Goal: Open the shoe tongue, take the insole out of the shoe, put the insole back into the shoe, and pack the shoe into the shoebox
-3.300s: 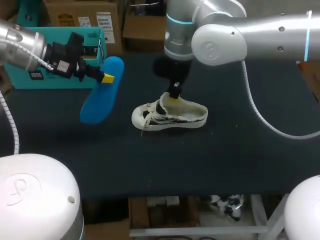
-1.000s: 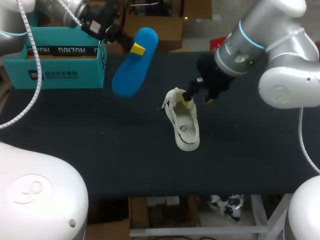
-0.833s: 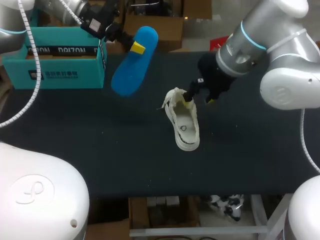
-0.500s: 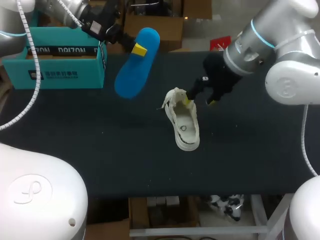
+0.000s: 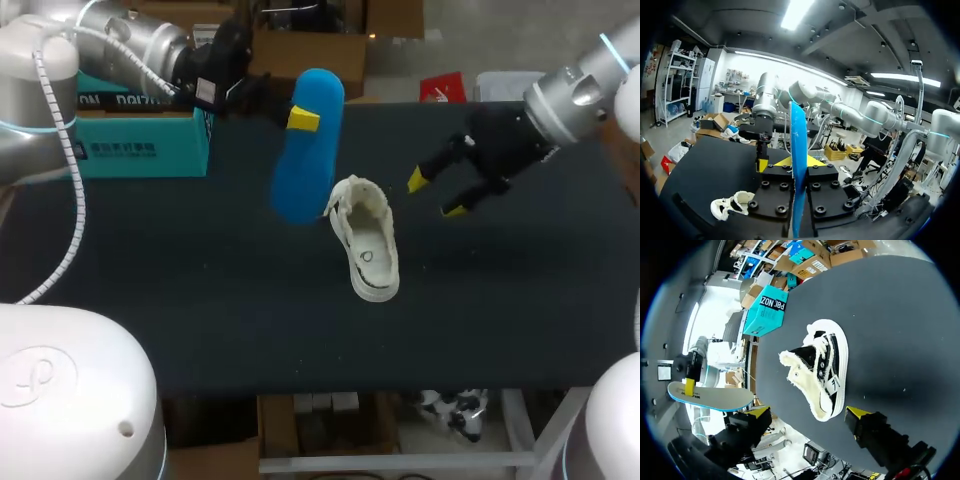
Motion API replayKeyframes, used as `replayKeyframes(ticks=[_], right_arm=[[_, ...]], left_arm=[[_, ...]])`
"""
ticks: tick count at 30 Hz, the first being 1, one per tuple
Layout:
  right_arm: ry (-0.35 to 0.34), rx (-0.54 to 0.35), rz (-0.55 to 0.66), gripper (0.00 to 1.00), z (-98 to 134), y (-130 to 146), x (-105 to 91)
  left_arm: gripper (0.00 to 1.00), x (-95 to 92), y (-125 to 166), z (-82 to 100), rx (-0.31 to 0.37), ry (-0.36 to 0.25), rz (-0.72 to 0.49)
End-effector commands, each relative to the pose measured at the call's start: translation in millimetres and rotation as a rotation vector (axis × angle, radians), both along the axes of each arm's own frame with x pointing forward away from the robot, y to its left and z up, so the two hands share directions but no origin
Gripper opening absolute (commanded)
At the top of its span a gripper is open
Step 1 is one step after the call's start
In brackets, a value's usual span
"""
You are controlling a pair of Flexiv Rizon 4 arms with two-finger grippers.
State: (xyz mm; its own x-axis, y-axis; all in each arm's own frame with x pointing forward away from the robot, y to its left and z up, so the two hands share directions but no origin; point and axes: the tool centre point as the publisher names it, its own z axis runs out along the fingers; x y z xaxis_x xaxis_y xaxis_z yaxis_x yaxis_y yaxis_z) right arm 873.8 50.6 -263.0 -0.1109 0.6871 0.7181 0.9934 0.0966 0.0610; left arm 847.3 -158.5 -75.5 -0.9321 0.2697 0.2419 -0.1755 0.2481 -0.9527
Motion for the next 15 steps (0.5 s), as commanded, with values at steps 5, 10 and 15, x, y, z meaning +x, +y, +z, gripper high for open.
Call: replayKeyframes(ticks=[5, 10, 15], right_arm=[[0.009, 0.080, 0.010, 1.00, 0, -8, 0.4], [0.166, 0.157, -0.096, 1.00, -9, -11, 1.2], [0.265, 0.290, -0.177, 1.00, -9, -15, -10.7]], left_arm=[[0.00, -19.2, -10, 28.8, -0.004, 0.003, 0.095], [0.00, -26.9, -15, 42.6, -0.060, 0.009, 0.118], [0.00, -24.4, -18, 47.2, -0.130, 0.087, 0.181]])
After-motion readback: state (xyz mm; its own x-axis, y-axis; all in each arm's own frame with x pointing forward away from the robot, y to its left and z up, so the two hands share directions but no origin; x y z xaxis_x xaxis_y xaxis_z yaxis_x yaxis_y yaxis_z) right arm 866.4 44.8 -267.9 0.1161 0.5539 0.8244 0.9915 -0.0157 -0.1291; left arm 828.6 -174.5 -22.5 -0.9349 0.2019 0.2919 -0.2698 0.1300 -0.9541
